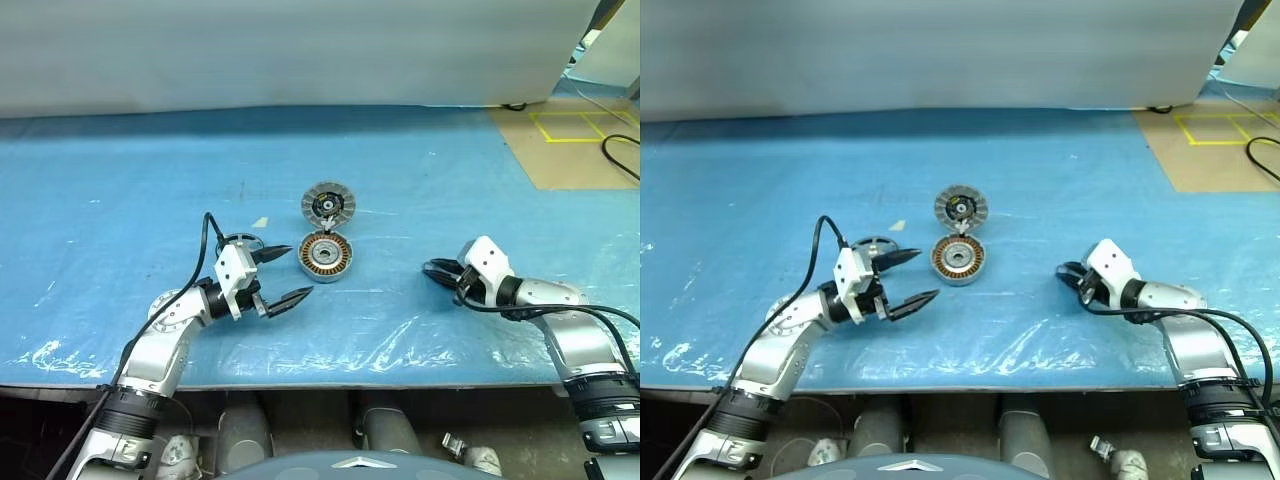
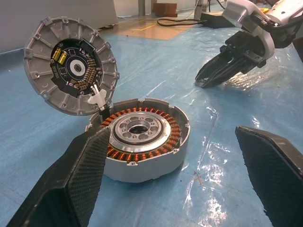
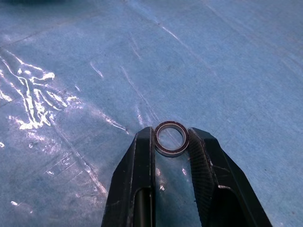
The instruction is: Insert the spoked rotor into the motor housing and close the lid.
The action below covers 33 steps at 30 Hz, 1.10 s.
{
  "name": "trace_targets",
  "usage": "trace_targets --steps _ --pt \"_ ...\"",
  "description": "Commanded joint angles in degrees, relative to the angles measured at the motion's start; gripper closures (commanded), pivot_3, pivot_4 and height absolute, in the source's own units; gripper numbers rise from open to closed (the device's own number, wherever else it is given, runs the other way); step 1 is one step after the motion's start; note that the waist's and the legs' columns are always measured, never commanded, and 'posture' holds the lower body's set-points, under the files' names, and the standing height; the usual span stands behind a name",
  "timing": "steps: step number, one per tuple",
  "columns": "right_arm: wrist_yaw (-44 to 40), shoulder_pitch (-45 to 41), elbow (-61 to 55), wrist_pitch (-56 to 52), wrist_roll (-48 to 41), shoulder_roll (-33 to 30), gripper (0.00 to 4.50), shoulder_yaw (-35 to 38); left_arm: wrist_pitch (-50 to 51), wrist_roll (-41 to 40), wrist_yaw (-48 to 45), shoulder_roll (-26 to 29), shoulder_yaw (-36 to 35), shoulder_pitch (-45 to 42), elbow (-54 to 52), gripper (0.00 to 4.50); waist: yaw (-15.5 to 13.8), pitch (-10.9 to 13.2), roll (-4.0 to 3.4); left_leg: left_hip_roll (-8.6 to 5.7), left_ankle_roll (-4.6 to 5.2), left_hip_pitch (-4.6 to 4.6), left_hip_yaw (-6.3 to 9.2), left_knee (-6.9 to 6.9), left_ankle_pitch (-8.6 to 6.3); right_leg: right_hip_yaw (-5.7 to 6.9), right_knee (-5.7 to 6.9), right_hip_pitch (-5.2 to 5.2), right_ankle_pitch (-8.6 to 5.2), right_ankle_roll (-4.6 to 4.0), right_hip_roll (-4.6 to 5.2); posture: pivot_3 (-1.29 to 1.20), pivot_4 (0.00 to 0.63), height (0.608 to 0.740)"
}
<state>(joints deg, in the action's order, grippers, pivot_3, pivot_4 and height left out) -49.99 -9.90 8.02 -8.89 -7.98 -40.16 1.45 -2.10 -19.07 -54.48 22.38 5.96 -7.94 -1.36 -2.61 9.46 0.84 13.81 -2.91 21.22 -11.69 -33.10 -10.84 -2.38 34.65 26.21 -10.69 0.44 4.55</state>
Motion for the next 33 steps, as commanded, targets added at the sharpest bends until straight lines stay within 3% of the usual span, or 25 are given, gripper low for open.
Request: trace_targets --steps 1,14,33 --pt "-1.42 -1.47 -4.83 -2.23 -3.57 1.87 3.87 -0.02 -0.49 -0.96 -0.10 0.50 -1.25 -0.23 -1.53 0.00 0.11 0.00 0.00 0.01 0.00 0.00 0.00 0.00 0.00 0.00 0.01 0.02 0.00 0.00 -0.01 0.00 0.150 0.740" --pt "-4.21 -10.45 -13.87 -10.41 -5.55 7.32 3.87 -7.53 -0.36 -0.74 0.18 0.42 -1.76 -0.02 -1.84 0.00 0.02 0.01 -0.01 0.02 0.00 0.11 0.00 0.07 0.00 0.01 -0.01 0.12 0.19 -0.33 -0.02 0.00 0.150 0.740" --pt "-3.63 -20.18 -5.62 -9.54 -0.41 14.82 3.87 -16.12 -0.43 -0.63 1.20 0.67 -2.38 2.03 -2.93 0.00 0.05 0.01 -0.01 0.02 -0.02 0.13 0.00 0.08 0.01 0.01 0.01 0.14 0.20 -0.34 -0.02 0.00 0.150 0.740"
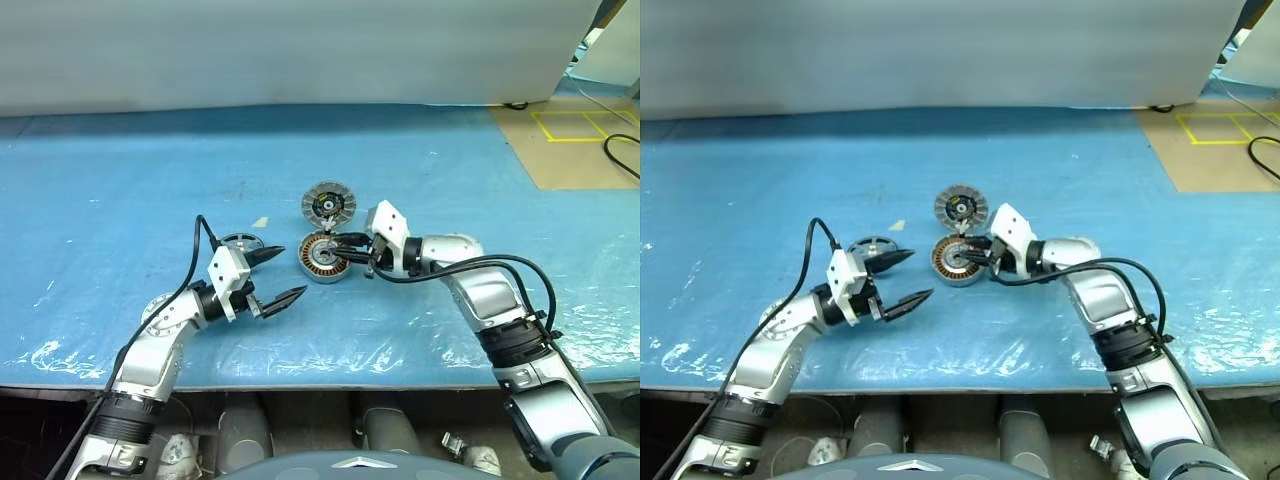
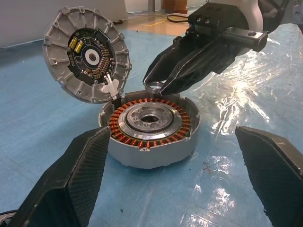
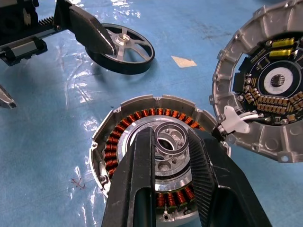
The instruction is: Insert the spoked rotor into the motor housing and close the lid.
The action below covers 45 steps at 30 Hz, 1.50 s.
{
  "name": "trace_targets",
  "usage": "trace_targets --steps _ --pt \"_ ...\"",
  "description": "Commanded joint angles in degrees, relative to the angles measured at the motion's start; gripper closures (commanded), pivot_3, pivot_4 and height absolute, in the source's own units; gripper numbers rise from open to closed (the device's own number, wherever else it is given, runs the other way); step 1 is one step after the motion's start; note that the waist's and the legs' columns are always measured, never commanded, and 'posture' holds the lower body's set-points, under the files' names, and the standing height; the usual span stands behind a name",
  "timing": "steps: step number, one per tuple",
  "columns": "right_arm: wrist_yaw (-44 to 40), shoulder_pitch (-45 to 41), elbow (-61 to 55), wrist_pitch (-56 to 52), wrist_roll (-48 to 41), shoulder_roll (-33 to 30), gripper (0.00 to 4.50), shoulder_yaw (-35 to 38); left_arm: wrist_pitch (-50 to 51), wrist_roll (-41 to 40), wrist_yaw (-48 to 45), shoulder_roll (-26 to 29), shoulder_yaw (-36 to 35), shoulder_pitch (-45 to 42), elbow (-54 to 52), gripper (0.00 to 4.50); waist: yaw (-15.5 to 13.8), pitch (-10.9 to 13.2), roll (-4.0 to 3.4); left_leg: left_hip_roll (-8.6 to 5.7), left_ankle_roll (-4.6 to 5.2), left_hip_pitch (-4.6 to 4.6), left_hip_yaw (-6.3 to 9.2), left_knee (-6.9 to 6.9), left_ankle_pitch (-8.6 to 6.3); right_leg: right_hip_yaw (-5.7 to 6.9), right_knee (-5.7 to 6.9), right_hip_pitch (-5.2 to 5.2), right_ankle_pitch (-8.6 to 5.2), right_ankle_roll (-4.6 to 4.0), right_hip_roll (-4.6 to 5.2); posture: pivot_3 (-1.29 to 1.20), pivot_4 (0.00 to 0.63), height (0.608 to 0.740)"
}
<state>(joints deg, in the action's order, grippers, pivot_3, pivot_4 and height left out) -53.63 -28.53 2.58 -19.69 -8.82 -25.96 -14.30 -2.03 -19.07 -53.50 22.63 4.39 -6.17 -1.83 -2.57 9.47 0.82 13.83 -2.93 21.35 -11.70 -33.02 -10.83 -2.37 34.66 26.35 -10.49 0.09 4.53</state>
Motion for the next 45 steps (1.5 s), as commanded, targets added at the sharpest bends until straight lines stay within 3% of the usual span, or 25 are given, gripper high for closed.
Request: trace_targets --steps 1,23,45 --pt "-0.07 -1.66 -0.03 1.30 0.60 0.86 3.87 -0.61 -0.50 -0.63 0.28 0.43 -0.79 0.29 -2.50 0.00 0.02 0.00 0.00 0.00 0.00 0.00 0.00 0.00 0.00 0.00 0.00 0.01 0.00 0.00 0.00 0.00 0.150 0.740" --pt "1.11 -2.41 6.22 5.77 4.30 4.11 3.87 -2.39 0.02 -0.68 0.89 0.71 -0.79 0.87 -3.54 0.00 0.05 0.00 0.00 0.01 0.00 -0.03 0.00 0.00 0.00 0.00 0.04 -0.01 0.00 -0.01 -0.01 0.00 0.150 0.740" --pt "0.92 -2.48 7.62 5.82 5.10 3.57 3.87 -2.19 0.03 -0.74 0.84 0.77 -0.59 0.38 -3.20 0.00 0.04 0.00 0.00 0.01 0.00 -0.09 0.00 -0.01 0.00 -0.01 0.06 -0.06 0.01 -0.01 0.00 0.00 0.150 0.740"
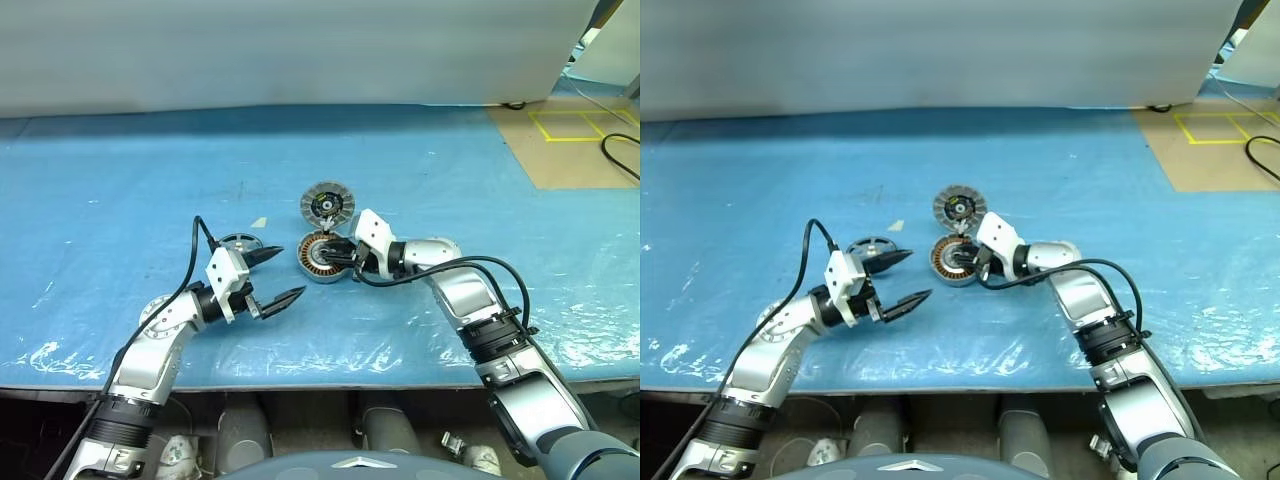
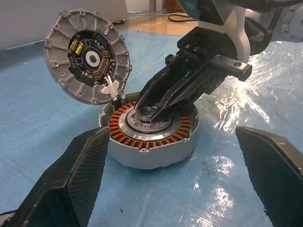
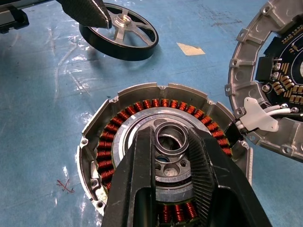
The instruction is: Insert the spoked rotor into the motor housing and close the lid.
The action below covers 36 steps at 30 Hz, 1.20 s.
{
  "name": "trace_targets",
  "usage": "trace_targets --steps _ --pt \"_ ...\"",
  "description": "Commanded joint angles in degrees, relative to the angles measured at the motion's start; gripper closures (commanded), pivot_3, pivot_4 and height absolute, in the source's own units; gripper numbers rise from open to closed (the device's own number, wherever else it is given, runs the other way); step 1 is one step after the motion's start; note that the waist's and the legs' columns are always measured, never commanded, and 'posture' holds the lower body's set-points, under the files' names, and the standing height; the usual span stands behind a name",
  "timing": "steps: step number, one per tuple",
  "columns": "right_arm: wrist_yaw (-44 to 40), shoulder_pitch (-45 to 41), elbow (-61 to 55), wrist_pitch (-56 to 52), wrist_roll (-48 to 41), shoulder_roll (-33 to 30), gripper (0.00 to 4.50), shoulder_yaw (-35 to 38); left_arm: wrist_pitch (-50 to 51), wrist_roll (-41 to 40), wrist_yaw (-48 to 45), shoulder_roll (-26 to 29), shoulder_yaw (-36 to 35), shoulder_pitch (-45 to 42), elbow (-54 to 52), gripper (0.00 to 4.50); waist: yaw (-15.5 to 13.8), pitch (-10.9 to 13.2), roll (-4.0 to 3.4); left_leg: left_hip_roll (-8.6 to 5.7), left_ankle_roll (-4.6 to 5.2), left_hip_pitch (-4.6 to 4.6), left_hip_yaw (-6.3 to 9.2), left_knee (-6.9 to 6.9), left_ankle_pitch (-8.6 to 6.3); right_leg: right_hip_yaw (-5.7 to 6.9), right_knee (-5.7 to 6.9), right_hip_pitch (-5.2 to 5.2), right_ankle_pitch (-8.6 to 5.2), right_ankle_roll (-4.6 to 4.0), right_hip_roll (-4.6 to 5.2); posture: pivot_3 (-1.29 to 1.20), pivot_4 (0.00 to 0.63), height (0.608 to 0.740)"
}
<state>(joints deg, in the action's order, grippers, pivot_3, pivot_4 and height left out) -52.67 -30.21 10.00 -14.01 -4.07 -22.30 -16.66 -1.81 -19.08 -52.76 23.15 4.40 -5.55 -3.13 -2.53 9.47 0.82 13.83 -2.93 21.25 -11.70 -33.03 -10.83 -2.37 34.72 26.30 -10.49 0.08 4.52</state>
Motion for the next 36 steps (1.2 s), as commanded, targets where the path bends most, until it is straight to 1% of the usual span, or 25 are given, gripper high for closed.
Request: trace_targets --steps 1,15,16,20,21,23,28,31,33,36 --pt "-0.07 -0.80 0.22 0.06 0.39 -0.06 3.87 0.12 -0.20 -0.72 0.11 0.28 -0.63 -0.18 -1.94 0.00 0.00 0.00 0.00 0.00 0.00 0.00 0.00 0.00 0.00 0.00 0.00 0.00 0.00 0.00 0.00 0.00 0.150 0.740" --pt "-0.71 -0.51 0.27 -0.45 0.83 -0.31 3.87 -0.47 -0.31 -0.66 0.09 0.29 -0.63 -0.29 -1.81 0.00 0.00 0.00 0.00 0.00 0.00 -0.02 0.00 0.00 0.00 0.00 0.00 -0.02 0.00 0.00 0.00 0.00 0.150 0.740" --pt "-0.70 -0.50 0.31 -0.37 0.87 -0.31 3.15 -0.49 -0.31 -0.65 0.08 0.29 -0.63 -0.31 -1.78 0.00 0.00 0.00 0.00 0.00 0.00 -0.02 0.00 0.00 0.00 0.00 0.00 -0.02 0.00 0.00 0.00 0.00 0.150 0.740" --pt "0.28 -0.43 0.21 0.12 0.65 0.02 1.89 0.33 -0.26 -0.56 0.09 0.37 -0.62 -0.38 -1.75 0.00 0.00 0.00 0.00 0.00 0.00 -0.02 0.00 0.00 0.00 0.00 0.00 -0.02 0.00 0.00 0.00 0.00 0.150 0.740" --pt "0.27 -0.25 -0.44 -0.60 -0.75 0.41 1.52 1.33 -0.21 -0.60 0.11 0.42 -0.69 -0.38 -1.83 0.00 0.00 0.00 0.00 0.00 0.00 -0.02 0.00 0.00 0.00 0.00 0.00 -0.02 0.00 0.00 0.00 0.00 0.150 0.740" --pt "0.20 0.10 -1.68 -1.67 -3.24 1.08 0.92 3.04 -0.17 -0.64 0.10 0.50 -0.77 -0.36 -1.89 0.00 0.00 0.00 0.00 0.00 0.00 -0.02 0.00 0.00 0.00 0.00 0.00 -0.01 0.00 0.00 0.00 0.00 0.150 0.740" --pt "-0.05 0.50 -2.57 -2.24 -4.86 1.53 0.92 3.95 -0.15 -0.59 -0.01 0.38 -0.50 -0.60 -1.60 0.00 -0.01 0.00 0.00 0.00 0.00 -0.01 0.00 0.00 0.00 0.00 0.00 -0.01 0.00 0.00 0.00 0.00 0.150 0.740" --pt "0.08 0.64 -2.67 -2.23 -4.86 1.55 1.55 3.66 -0.16 -0.58 -0.09 0.25 -0.31 -0.81 -1.39 0.00 -0.01 0.00 0.00 0.00 0.00 -0.01 0.00 0.00 0.00 0.00 0.01 -0.01 0.00 0.00 0.00 0.00 0.150 0.740" --pt "0.11 0.70 -2.62 -1.87 -4.53 1.51 2.20 3.26 -0.14 -0.61 -0.12 0.23 -0.29 -0.86 -1.34 0.00 -0.01 0.00 0.00 0.00 0.00 -0.01 0.00 0.00 0.00 0.00 0.01 -0.01 0.00 0.00 0.00 0.00 0.150 0.740" --pt "0.15 0.45 -2.32 -1.42 -4.47 1.84 3.28 3.13 -0.12 -0.54 -0.12 0.25 -0.29 -0.80 -1.22 0.00 0.00 0.00 0.00 0.00 0.00 -0.01 0.00 0.00 0.00 0.00 0.01 -0.01 0.00 0.00 0.00 0.00 0.150 0.740"
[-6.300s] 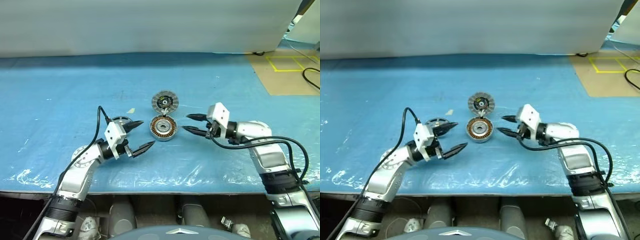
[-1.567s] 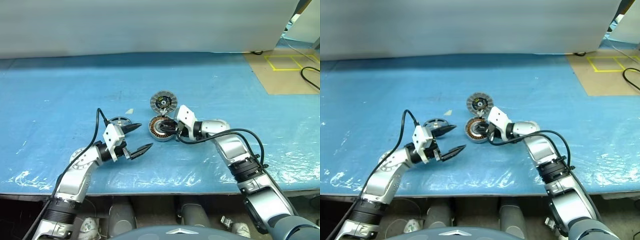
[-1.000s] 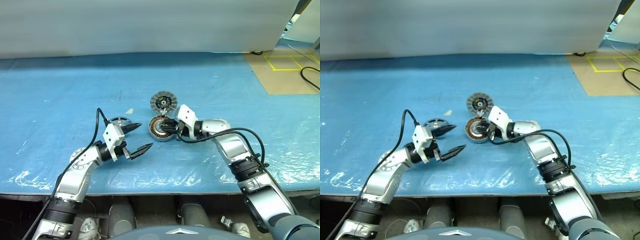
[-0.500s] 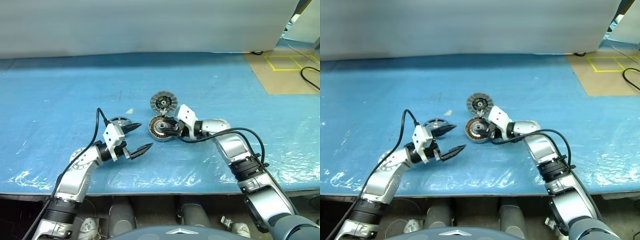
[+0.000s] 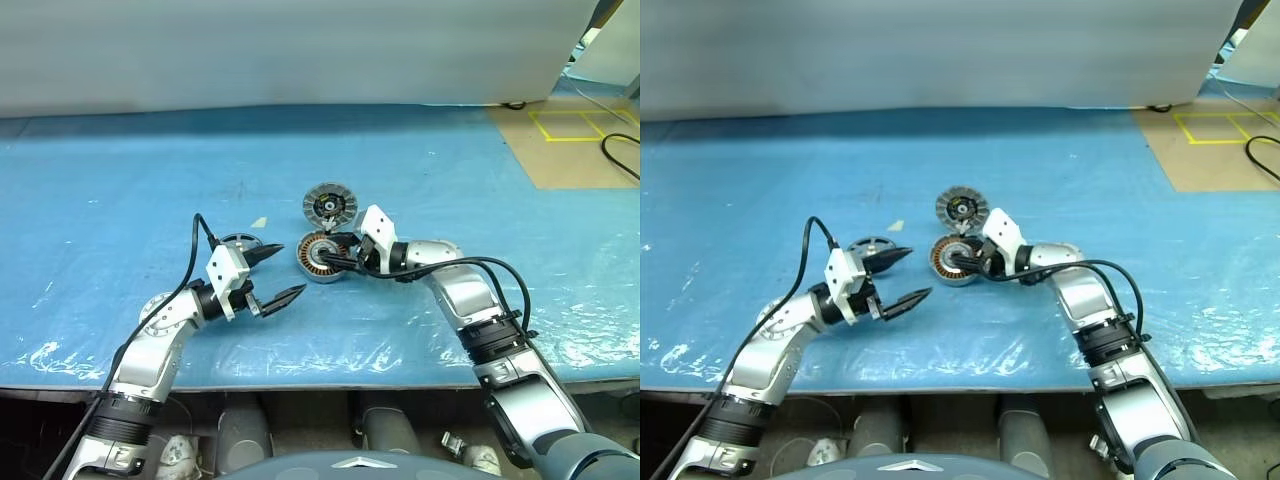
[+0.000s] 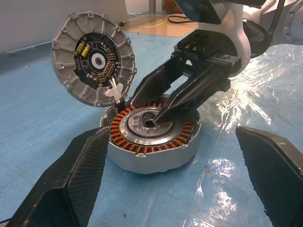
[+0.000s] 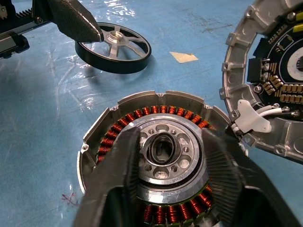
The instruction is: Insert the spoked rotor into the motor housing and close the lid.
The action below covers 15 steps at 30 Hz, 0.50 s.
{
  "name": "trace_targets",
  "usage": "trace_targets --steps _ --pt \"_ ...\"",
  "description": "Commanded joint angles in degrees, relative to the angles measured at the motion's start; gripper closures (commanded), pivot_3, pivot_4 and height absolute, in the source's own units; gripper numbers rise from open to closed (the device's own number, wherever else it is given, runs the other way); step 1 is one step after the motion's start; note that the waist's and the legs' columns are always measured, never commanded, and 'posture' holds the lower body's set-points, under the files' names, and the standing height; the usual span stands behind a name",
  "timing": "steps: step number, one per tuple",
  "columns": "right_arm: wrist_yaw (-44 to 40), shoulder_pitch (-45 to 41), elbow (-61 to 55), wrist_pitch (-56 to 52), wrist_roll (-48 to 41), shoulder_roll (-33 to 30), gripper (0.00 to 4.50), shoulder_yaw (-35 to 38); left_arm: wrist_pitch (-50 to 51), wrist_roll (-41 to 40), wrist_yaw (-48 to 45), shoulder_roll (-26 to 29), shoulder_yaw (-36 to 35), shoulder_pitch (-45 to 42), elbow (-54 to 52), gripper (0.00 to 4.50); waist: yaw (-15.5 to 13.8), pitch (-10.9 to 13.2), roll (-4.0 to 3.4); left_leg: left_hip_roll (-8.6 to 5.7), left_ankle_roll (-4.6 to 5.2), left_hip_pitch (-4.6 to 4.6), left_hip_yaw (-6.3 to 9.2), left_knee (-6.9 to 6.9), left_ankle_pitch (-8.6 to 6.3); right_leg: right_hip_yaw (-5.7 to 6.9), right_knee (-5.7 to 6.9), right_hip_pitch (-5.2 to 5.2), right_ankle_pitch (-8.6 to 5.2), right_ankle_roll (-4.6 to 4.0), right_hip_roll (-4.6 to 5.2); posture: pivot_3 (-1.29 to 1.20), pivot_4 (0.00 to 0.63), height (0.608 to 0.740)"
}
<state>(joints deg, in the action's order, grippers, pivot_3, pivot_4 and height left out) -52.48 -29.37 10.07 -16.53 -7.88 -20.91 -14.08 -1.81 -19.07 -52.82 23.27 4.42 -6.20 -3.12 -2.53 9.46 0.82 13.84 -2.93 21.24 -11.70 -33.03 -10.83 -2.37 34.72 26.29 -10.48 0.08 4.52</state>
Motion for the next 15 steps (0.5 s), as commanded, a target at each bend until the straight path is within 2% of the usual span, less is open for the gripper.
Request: trace_targets --steps 1,3,4,15 --pt "0.00 -0.54 -2.22 1.28 -0.69 0.61 3.61 0.58 -0.15 -0.51 -0.04 0.13 -0.29 -0.13 -1.20 0.00 0.01 0.00 0.00 0.00 0.00 0.00 0.00 0.00 0.00 0.00 0.00 0.00 0.00 0.00 0.00 0.00 0.150 0.740" --pt "0.12 -0.78 -1.90 1.68 -0.60 0.93 4.34 0.56 -0.16 -0.50 0.03 0.10 -0.28 -0.04 -1.32 0.00 0.01 0.00 0.00 0.00 0.00 0.00 0.00 0.00 0.00 0.00 0.00 0.00 0.00 0.00 0.00 0.00 0.150 0.740" --pt "0.16 -0.84 -1.86 1.78 -0.56 1.06 4.49 0.54 -0.17 -0.51 0.06 0.08 -0.28 -0.03 -1.37 0.00 0.01 0.00 0.00 0.00 0.00 0.00 0.00 0.00 0.00 0.00 0.00 0.00 0.00 0.00 0.00 0.00 0.150 0.740" --pt "-0.03 -0.34 -2.29 1.63 1.03 0.72 4.49 -1.07 -0.25 -0.55 -0.18 0.12 -0.33 -0.53 -0.99 0.00 0.00 0.00 0.00 0.00 0.00 0.00 0.00 0.00 0.00 0.00 0.00 0.00 0.00 0.00 0.00 0.00 0.150 0.740"
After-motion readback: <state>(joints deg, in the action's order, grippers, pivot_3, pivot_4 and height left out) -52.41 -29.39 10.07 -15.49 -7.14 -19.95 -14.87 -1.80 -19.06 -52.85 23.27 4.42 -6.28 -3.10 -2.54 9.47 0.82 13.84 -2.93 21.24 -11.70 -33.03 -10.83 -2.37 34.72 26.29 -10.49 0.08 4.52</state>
